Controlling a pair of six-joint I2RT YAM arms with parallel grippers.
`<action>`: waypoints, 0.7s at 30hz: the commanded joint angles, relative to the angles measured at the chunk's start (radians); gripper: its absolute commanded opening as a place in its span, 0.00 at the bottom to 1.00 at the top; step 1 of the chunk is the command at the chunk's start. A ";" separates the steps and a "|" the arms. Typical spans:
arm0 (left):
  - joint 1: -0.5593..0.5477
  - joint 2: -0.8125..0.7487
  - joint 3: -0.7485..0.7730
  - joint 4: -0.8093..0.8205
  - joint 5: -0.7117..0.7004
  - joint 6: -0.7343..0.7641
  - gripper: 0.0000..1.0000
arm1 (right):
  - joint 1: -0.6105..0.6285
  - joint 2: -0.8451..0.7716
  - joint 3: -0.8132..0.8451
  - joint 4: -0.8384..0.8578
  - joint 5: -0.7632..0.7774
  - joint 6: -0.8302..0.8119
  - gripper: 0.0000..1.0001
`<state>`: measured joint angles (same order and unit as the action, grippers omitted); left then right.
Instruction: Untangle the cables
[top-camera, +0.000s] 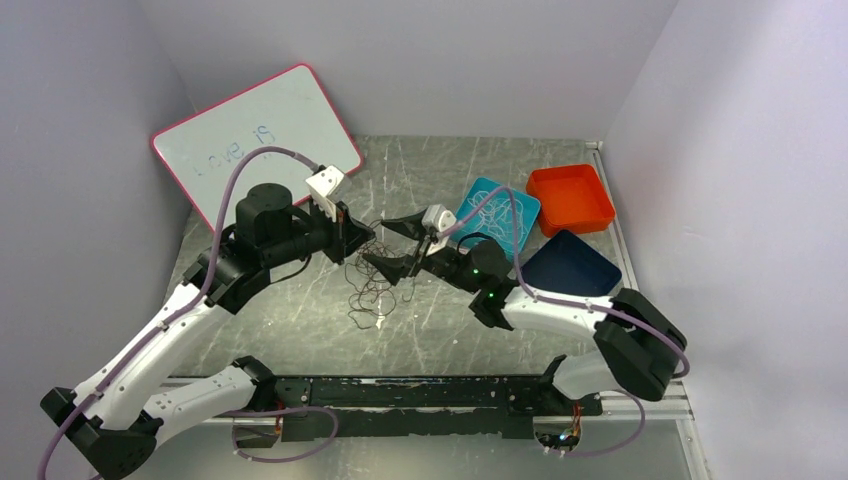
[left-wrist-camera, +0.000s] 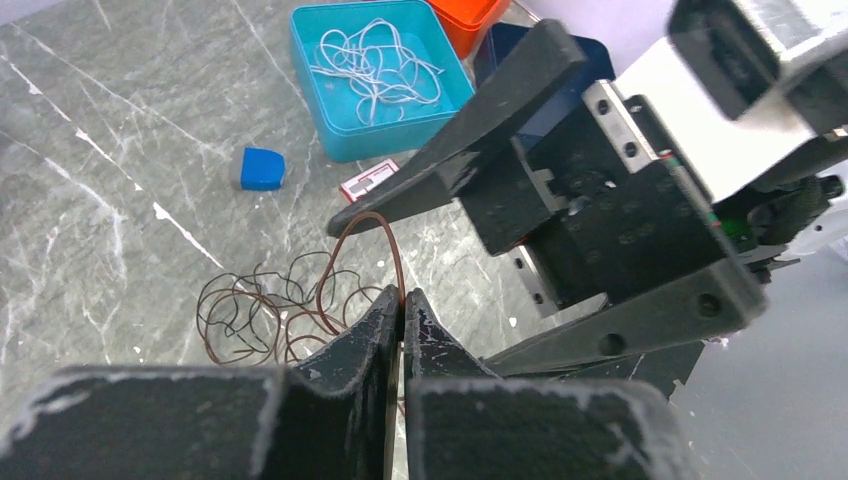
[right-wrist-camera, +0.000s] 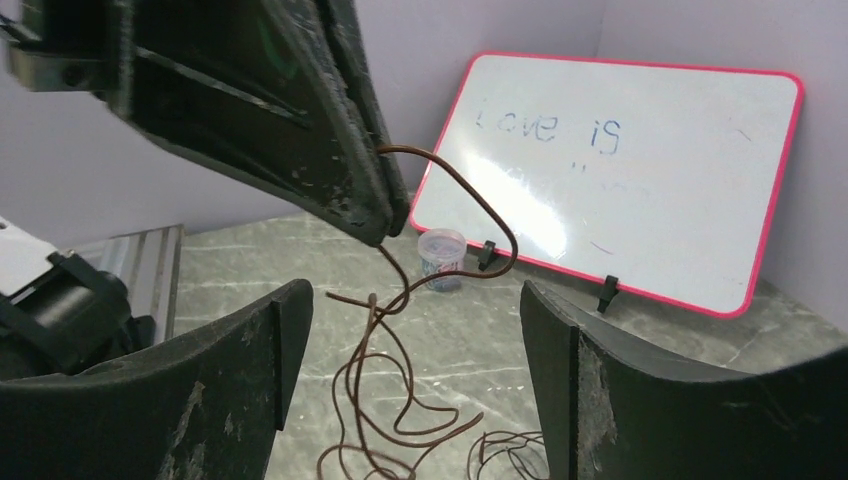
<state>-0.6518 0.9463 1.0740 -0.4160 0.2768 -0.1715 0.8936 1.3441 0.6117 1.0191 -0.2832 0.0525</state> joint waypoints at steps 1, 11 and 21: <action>-0.006 -0.012 0.046 0.018 0.056 0.001 0.07 | 0.014 0.061 0.049 0.097 0.077 0.002 0.79; -0.006 -0.029 0.044 0.030 0.083 -0.016 0.07 | 0.024 0.184 0.138 0.134 0.086 0.079 0.59; -0.006 -0.026 0.148 0.041 0.100 -0.060 0.07 | 0.023 0.256 0.106 0.157 0.162 0.112 0.37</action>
<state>-0.6518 0.9279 1.1500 -0.4145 0.3355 -0.1986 0.9112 1.5719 0.7277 1.1416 -0.1600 0.1535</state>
